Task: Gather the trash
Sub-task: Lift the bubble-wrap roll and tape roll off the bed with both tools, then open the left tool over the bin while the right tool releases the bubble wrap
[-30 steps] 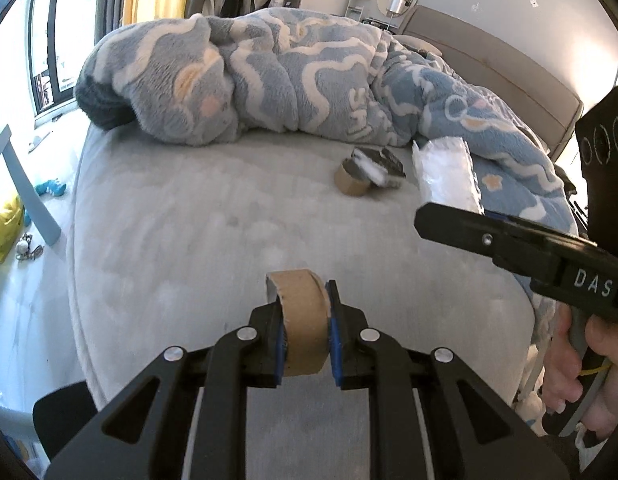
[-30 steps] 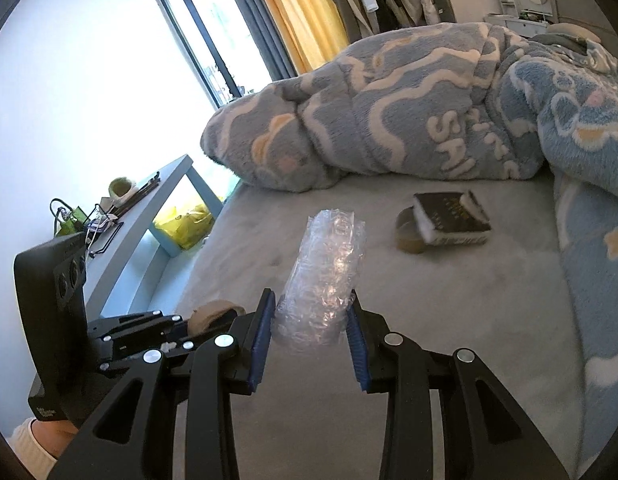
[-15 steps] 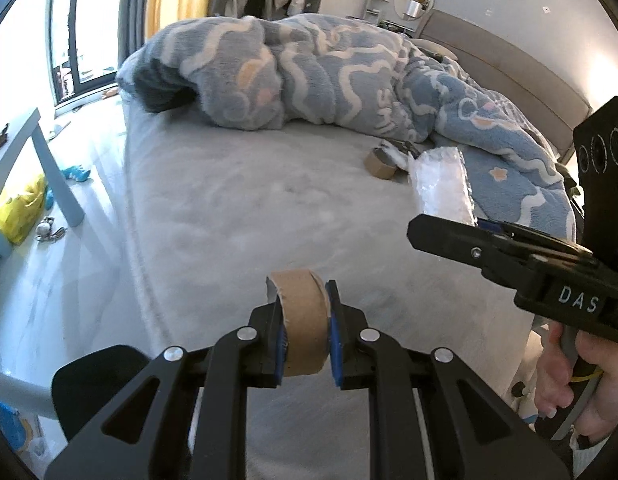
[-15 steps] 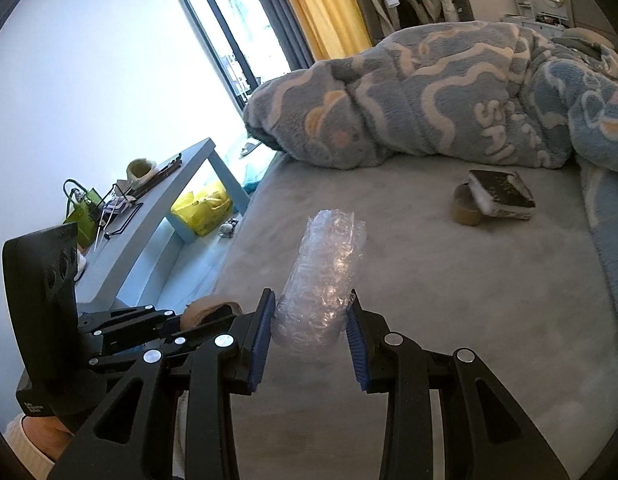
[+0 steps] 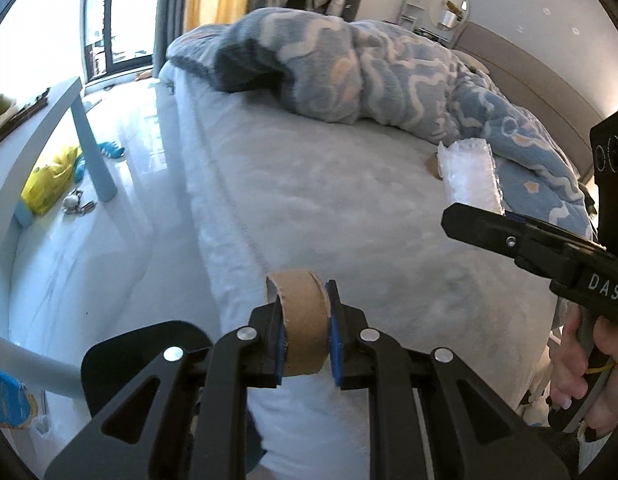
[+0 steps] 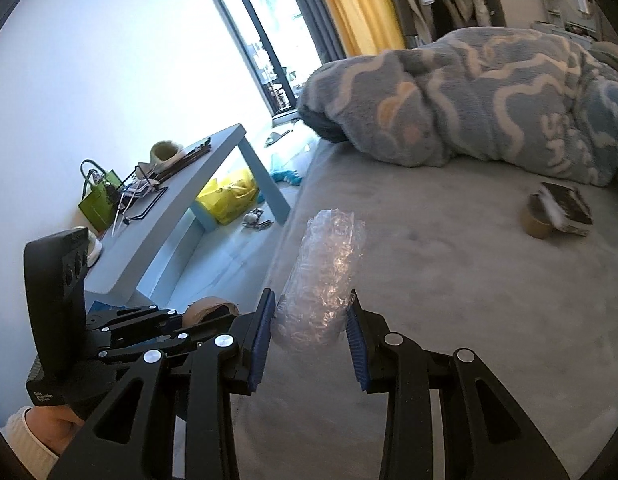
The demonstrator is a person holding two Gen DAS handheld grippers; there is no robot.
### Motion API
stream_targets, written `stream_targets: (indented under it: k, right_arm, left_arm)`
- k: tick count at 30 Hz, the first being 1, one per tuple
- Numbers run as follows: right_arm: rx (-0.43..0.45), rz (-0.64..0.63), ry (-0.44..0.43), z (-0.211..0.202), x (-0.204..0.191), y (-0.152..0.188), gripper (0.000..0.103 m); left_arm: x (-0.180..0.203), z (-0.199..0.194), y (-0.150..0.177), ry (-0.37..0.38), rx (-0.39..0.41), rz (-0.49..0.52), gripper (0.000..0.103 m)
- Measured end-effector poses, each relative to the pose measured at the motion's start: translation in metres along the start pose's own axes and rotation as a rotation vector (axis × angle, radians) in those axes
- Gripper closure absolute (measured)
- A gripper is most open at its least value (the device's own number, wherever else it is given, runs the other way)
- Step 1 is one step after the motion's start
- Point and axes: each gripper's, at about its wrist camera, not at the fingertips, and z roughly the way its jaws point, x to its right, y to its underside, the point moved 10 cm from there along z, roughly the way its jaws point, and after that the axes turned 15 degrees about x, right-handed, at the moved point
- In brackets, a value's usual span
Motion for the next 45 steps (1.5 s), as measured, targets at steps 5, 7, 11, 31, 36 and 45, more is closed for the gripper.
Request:
stream_targets:
  k: [5, 7, 11, 31, 36, 45]
  right_arm:
    - [-0.015, -0.021, -0.033, 0.015, -0.027, 0.004, 0.068]
    - [-0.020, -0.031, -0.046, 0.021, -0.039, 0.005, 0.068]
    - [-0.033, -0.047, -0.072, 0.035, -0.062, 0.009, 0.068]
    - [-0.128, -0.117, -0.158, 0.103, -0.155, 0.046, 0.068]
    - [-0.151, -0.127, -0.170, 0.113, -0.168, 0.057, 0.068]
    - [-0.227, -0.161, -0.134, 0.143, -0.177, 0.084, 0.068]
  left_arm:
    - [-0.032, -0.008, 0.008, -0.036, -0.015, -0.024, 0.084]
    - [-0.045, -0.011, 0.012, -0.049, -0.025, -0.037, 0.084]
    - [-0.077, -0.016, 0.027, -0.086, -0.066, -0.076, 0.084]
    - [-0.151, -0.034, 0.109, -0.119, -0.356, -0.164, 0.050]
    - [-0.165, -0.042, 0.118, -0.141, -0.384, -0.158, 0.037]
    - [-0.188, -0.062, 0.102, -0.173, -0.301, -0.179, 0.037]
